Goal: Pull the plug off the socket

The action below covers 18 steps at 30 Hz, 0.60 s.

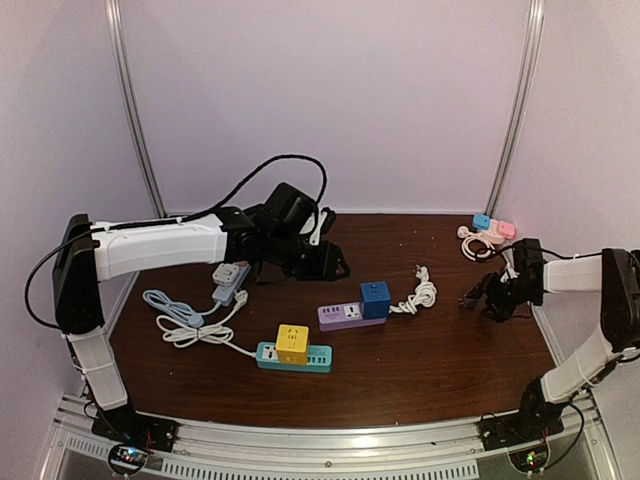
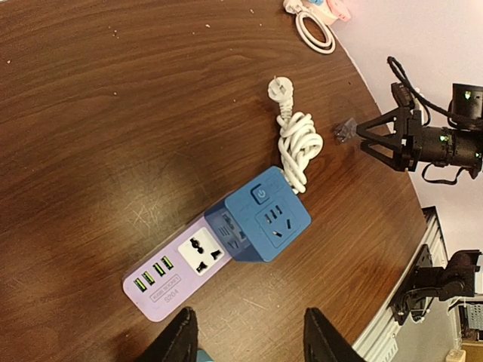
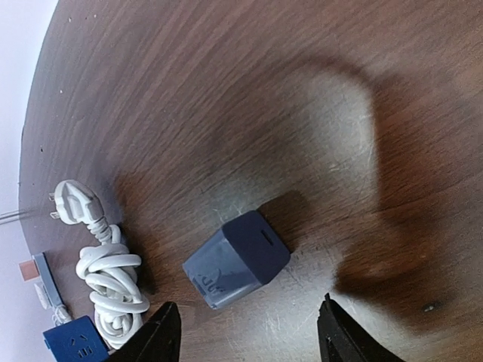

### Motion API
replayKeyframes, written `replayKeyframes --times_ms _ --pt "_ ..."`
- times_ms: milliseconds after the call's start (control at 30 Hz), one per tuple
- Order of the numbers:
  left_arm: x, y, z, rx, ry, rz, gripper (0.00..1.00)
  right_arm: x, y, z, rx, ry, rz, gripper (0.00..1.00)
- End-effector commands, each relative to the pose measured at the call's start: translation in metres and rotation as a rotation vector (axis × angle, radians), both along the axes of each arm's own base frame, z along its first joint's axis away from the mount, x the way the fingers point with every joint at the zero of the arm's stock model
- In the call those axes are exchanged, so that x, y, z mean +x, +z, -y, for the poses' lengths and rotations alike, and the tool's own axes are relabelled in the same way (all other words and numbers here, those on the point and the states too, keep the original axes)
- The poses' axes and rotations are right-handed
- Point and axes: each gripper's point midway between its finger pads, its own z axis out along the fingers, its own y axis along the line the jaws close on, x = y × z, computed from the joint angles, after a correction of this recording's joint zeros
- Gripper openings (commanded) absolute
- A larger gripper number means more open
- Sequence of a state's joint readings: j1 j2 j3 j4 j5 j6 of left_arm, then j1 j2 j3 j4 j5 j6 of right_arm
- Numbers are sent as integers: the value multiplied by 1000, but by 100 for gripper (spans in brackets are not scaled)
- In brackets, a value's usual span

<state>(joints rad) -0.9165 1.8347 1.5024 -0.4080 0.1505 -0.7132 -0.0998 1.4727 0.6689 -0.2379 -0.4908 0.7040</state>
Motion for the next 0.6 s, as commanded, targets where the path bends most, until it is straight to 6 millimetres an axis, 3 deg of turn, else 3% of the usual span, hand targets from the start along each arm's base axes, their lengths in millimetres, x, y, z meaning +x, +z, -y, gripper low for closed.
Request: replayKeyframes --times_ms 0,133,267,567 --pt "11 21 -4 -58 25 54 49 7 27 10 -138 29 59 64" --pt "13 17 -8 -61 29 51 50 5 50 7 -264 67 94 69" --pt "15 13 -12 -68 37 43 50 4 70 -18 -363 147 135 74" --pt "13 -3 -25 -86 57 7 50 -3 106 -97 -494 334 225 89"
